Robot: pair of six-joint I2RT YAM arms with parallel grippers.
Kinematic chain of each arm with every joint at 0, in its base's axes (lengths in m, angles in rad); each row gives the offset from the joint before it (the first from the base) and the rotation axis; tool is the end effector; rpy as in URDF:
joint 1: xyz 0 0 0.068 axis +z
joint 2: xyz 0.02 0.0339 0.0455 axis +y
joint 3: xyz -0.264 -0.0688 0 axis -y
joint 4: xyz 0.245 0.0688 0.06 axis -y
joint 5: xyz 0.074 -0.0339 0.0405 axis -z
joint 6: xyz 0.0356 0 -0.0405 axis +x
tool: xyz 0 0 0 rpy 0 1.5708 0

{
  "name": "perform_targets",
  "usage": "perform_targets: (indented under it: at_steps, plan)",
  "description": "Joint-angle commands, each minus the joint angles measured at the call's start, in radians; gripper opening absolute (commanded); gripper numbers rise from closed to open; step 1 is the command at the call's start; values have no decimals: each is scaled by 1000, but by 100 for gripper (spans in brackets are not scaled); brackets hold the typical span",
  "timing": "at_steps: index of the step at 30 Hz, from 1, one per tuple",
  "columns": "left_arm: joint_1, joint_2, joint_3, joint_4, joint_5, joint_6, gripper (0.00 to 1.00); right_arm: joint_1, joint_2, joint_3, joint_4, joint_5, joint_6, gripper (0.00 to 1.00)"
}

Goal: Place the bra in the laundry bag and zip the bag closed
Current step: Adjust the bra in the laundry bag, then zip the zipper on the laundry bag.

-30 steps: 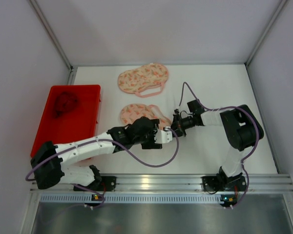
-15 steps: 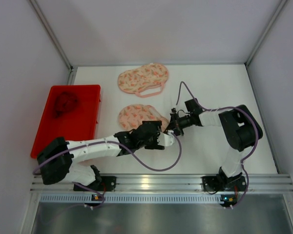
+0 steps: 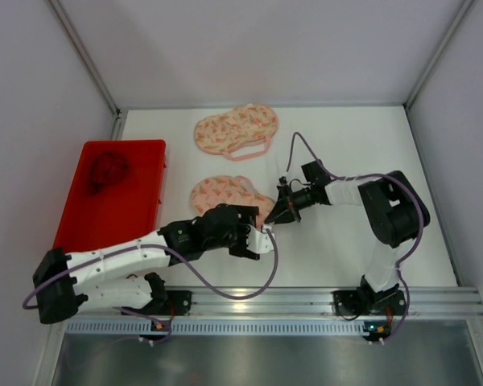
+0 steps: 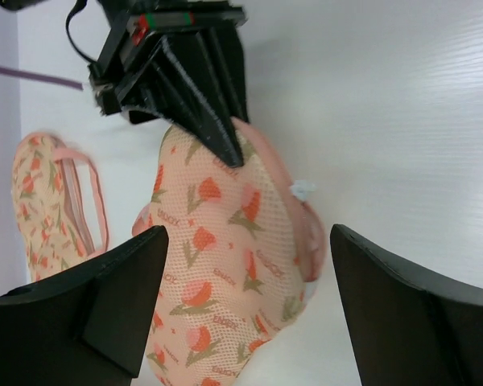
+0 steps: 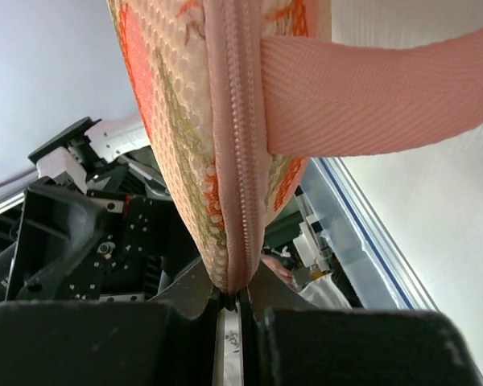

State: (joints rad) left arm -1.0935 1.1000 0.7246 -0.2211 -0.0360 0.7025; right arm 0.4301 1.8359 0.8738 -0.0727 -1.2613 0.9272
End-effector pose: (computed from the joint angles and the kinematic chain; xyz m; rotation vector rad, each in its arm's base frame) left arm 0.1118 -0.2133 0.2532 1.6863 1.3701 -0.1852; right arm 0.2784 0.1650 0.1286 -0.1131 -2.2290 -1.6209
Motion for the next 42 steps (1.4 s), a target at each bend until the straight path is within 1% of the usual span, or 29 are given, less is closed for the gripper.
perform_targets:
  at_steps: [1,3,5,6,8,9,11,12,15,16,18,19,22,23,25,31,35,37,42]
  plan:
    - [-8,-92,24,-110,174,14,88,16,13,74,-24,-21,-39,0]
    - [-8,-124,13,-142,226,32,87,15,14,83,-33,-23,-44,0]
    - [-8,-158,13,-171,267,58,85,13,16,83,-35,-23,-44,0]
    - [-8,-166,16,-196,300,72,81,12,13,82,-36,-24,-45,0]
    - [-9,-154,36,-216,304,124,75,12,13,76,-36,-23,-45,0]
    - [-11,-119,48,-237,298,147,69,12,11,74,-35,-23,-42,0]
    - [-28,-69,76,-241,231,208,63,12,10,67,-33,-21,-37,0]
    - [-34,-21,105,-242,210,228,58,10,8,64,-35,-23,-36,0]
    - [-61,55,188,-241,119,307,53,10,9,51,-22,-24,-22,0]
    - [-74,104,211,-241,89,324,52,12,13,47,-19,-27,-16,0]
    - [-112,168,286,-276,13,380,50,12,22,47,-16,-30,-13,0]
    - [-137,185,308,-296,-4,418,50,12,26,48,-16,-32,-13,0]
    - [-189,271,405,-437,-42,482,49,12,42,57,-18,-36,-13,0]
    - [-200,294,423,-501,-73,505,49,12,46,59,-18,-35,-14,0]
    - [-232,363,473,-572,-102,525,51,12,49,62,-22,-33,-16,0]
    - [-270,538,587,-783,-168,490,54,10,52,62,-21,-32,-19,0]
    - [-293,627,639,-839,-252,462,56,10,62,62,-18,-35,-13,0]
    - [-302,655,665,-850,-306,444,57,10,63,60,-18,-36,-14,0]
    - [-302,742,691,-850,-384,417,58,10,60,56,-21,-39,-22,0]
